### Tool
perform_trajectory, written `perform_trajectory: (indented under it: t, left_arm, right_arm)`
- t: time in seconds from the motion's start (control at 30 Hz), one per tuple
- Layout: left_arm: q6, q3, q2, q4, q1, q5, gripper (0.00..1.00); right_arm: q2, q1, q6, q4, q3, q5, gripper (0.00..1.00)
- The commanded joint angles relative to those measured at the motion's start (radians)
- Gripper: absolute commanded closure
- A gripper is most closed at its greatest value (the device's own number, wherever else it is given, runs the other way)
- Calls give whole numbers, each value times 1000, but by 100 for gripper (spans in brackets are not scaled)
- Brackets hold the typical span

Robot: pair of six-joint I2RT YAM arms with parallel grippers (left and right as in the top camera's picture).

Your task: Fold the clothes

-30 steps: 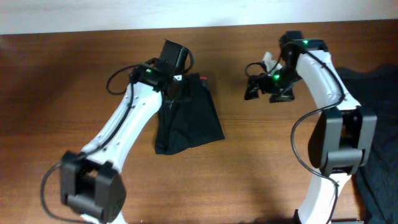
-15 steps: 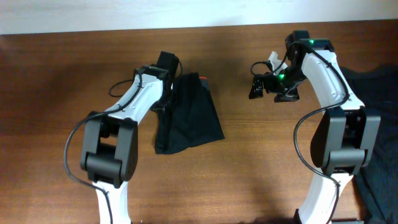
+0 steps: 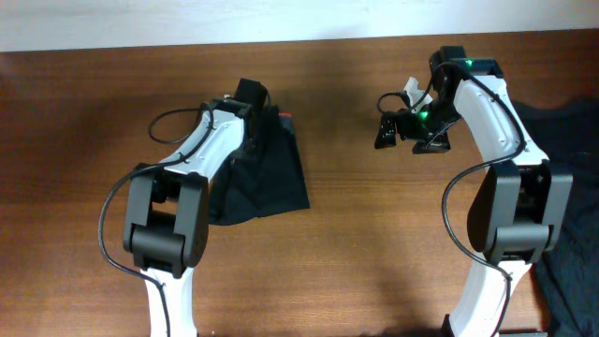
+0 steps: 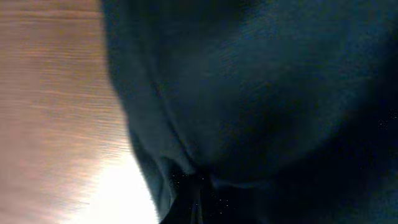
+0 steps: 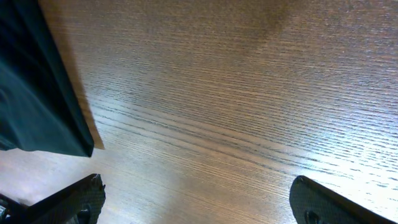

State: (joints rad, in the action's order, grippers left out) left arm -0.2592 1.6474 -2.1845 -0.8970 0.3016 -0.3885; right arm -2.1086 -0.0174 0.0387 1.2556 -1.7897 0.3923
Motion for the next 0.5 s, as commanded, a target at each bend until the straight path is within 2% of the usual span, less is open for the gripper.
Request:
perform_trajectory:
  t: [0.0,0.1,0.17,0.33,0.47]
  left_arm:
    - [14,118,12,-40,0,-76,100]
    - [-9,257,45,-138,-1,-60,100]
    - [-54,348,69,-203,-1,3,99]
    - [-54,430,95,-252,0,351,100]
    - [-58,408,64,-246,39,518,100]
  right_arm:
    - [26,-3,6,0,-8,-9,1]
    - [26,-3,6,0,-8,-9,1]
    - [26,-3,6,0,-8,-9,1]
    - [26,-3,6,0,-8,-9,1]
    - [26,-3,6,0,-8,-9,1]
